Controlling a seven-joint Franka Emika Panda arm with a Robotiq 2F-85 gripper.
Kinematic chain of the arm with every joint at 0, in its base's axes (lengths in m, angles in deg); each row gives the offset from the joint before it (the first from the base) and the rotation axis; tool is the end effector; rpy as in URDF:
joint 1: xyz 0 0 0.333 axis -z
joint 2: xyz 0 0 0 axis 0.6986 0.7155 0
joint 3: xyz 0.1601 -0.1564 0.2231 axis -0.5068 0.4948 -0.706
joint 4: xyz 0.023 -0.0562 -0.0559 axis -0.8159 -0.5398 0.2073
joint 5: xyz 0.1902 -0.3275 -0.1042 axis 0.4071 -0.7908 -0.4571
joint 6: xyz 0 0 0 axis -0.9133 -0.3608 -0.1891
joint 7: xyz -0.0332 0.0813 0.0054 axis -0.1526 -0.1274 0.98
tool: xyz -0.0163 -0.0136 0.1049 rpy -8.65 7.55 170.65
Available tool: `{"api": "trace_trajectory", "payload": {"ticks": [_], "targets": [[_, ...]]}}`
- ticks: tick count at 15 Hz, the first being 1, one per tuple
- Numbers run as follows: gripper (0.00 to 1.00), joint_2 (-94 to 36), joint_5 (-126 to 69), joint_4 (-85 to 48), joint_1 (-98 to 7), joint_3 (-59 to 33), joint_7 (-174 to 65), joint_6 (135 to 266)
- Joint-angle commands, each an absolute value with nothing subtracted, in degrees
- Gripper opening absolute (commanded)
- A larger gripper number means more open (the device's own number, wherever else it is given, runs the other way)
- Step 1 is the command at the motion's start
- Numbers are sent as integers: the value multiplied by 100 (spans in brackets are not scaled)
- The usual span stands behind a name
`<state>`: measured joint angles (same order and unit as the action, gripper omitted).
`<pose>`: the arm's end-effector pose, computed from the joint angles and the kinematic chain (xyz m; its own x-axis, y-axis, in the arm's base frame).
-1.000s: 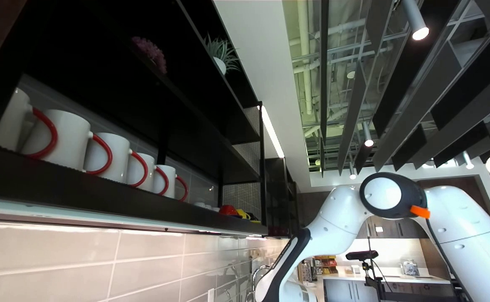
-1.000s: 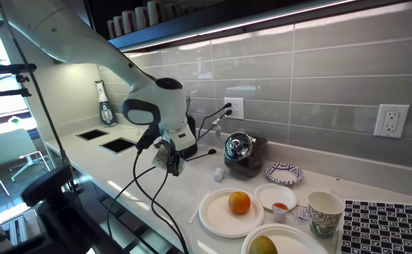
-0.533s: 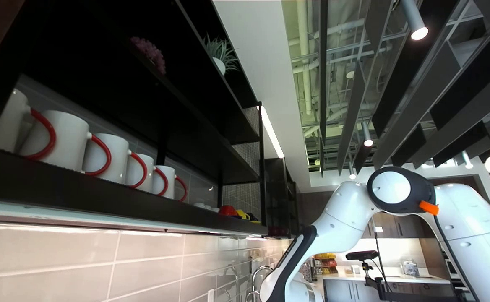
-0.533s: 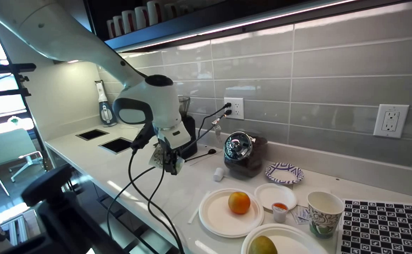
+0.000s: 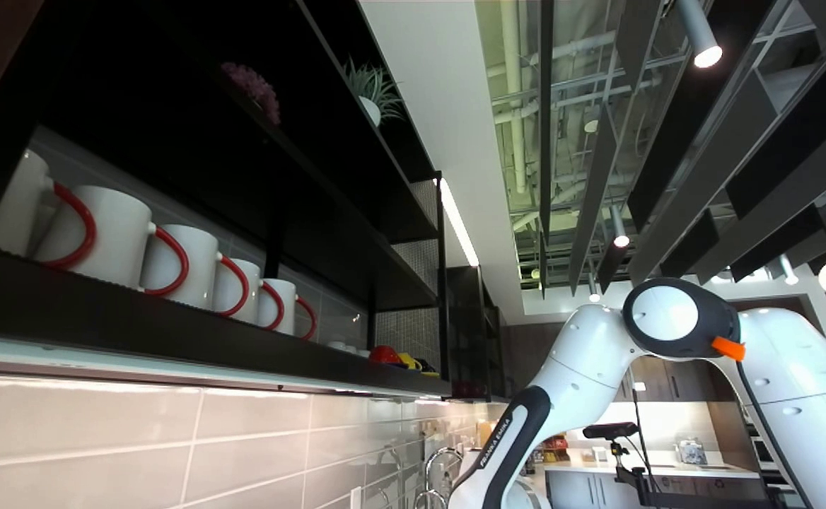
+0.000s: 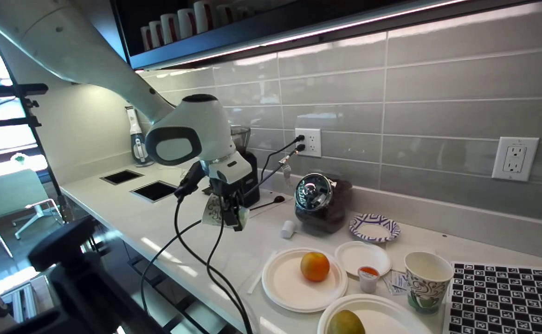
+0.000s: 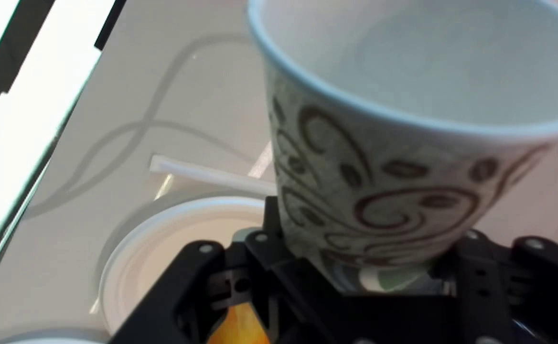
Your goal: Turn the cup upside down, then place it on the shelf
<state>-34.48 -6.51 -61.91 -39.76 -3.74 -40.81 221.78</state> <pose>0.4936 -0.1725 0.2641 0.5936 -0.7986 0.0988 -0.7779 -0.6009 -0.1838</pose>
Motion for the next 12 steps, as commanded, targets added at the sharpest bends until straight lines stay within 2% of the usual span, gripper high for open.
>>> {"api": "trace_trajectory", "payload": {"ticks": [1,9,12], "targets": [[40,-4002,-2234,-6927,-4991,732,-3167,23047],[40,-3812,-5783,-6949,-7485,4418,-1589,25301],[40,-3477,-5617,-6903,-8390,5573,-1801,26502]]}}
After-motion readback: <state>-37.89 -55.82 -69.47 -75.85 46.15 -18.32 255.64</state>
